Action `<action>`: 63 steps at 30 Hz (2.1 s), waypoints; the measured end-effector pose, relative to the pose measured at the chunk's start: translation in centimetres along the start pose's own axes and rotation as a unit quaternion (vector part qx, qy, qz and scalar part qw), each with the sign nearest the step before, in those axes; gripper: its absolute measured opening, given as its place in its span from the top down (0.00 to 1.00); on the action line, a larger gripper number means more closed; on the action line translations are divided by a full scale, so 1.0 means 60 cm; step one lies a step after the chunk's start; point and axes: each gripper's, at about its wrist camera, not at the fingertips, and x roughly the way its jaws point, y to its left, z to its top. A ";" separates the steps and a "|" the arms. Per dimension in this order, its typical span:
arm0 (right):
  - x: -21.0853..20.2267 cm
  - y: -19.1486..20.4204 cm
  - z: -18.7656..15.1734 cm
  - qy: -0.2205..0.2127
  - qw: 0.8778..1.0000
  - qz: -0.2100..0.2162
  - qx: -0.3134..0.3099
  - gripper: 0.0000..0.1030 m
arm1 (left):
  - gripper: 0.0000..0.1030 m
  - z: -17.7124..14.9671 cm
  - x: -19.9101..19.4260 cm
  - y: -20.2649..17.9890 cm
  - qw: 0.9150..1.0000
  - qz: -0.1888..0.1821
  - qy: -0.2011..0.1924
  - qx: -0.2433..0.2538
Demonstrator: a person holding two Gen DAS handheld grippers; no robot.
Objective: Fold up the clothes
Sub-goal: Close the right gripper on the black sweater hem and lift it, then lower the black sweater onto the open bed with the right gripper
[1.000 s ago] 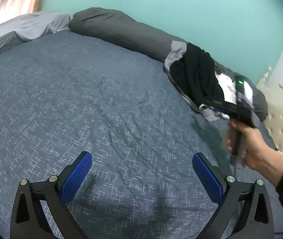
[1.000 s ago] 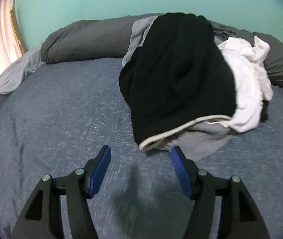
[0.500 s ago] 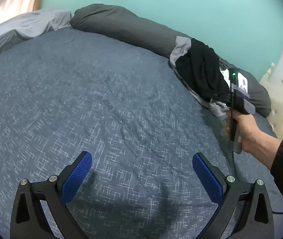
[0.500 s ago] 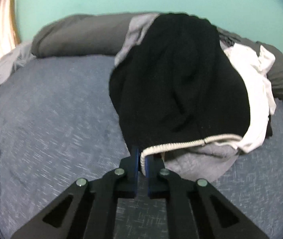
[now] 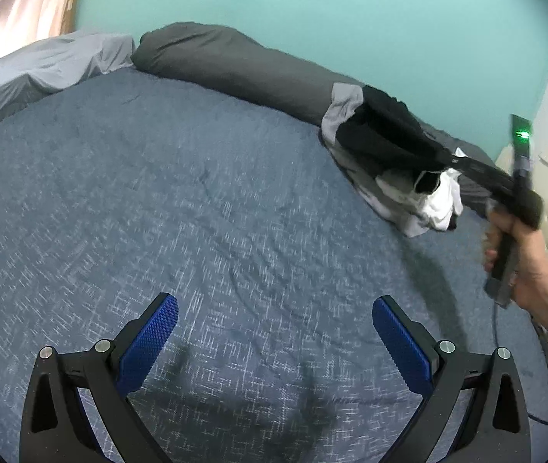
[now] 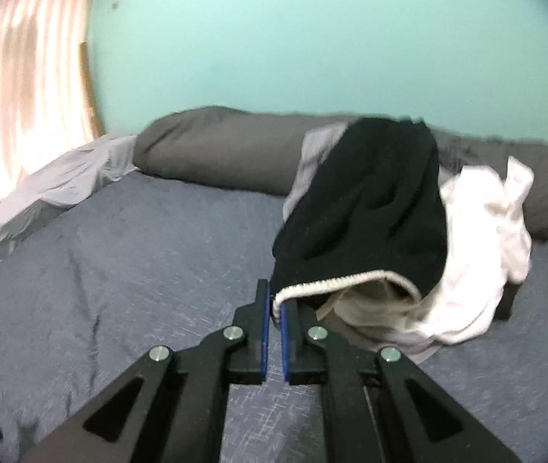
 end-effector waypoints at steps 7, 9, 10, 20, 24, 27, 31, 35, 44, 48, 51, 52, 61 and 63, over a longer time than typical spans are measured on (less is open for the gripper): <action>-0.155 0.016 0.066 -0.049 0.998 0.031 0.010 0.96 | 0.00 0.015 -0.045 -0.029 1.000 -0.023 -0.014 0.015; -0.208 0.023 0.085 -0.066 0.997 0.042 0.018 0.96 | 0.00 0.018 -0.063 -0.039 0.999 -0.033 -0.014 0.016; -0.232 0.025 0.094 -0.074 0.996 0.046 0.022 0.96 | 0.00 0.019 -0.076 -0.044 0.999 -0.038 -0.015 0.015; -0.454 0.054 0.153 -0.129 0.988 0.063 0.059 0.96 | 0.00 0.025 -0.256 -0.116 0.995 -0.073 -0.024 0.057; -0.540 0.084 0.172 -0.145 0.986 0.065 0.049 0.96 | 0.00 0.026 -0.326 -0.131 0.995 -0.069 -0.034 0.068; -0.598 0.094 0.184 -0.161 0.983 0.070 0.056 0.96 | 0.00 0.027 -0.367 -0.140 0.994 -0.066 -0.039 0.075; -0.671 0.108 0.200 -0.178 0.980 0.071 0.048 0.96 | 0.00 0.028 -0.427 -0.159 0.993 -0.068 -0.052 0.085; -0.730 0.121 0.212 -0.187 0.979 0.070 0.042 0.96 | 0.00 0.030 -0.472 -0.177 0.991 -0.080 -0.062 0.089; -0.773 0.148 0.177 -0.135 0.987 0.080 0.019 0.96 | 0.00 0.022 -0.508 -0.218 0.985 -0.112 -0.073 0.110; -0.740 0.161 0.132 -0.078 0.994 0.075 0.016 0.96 | 0.00 -0.001 -0.502 -0.231 0.981 -0.129 -0.067 0.132; -0.700 0.167 0.089 -0.041 0.996 0.075 0.021 0.96 | 0.00 -0.022 -0.483 -0.236 0.978 -0.135 -0.050 0.149; -0.688 0.167 0.076 -0.037 0.996 0.076 0.027 0.96 | 0.00 -0.029 -0.473 -0.235 0.978 -0.136 -0.043 0.151; -0.551 0.133 -0.043 0.053 0.994 0.085 0.054 0.96 | 0.00 -0.097 -0.343 -0.215 0.981 -0.139 0.026 0.136; -0.520 0.121 -0.074 0.065 0.993 0.082 0.059 0.95 | 0.00 -0.110 -0.310 -0.214 0.980 -0.136 0.040 0.140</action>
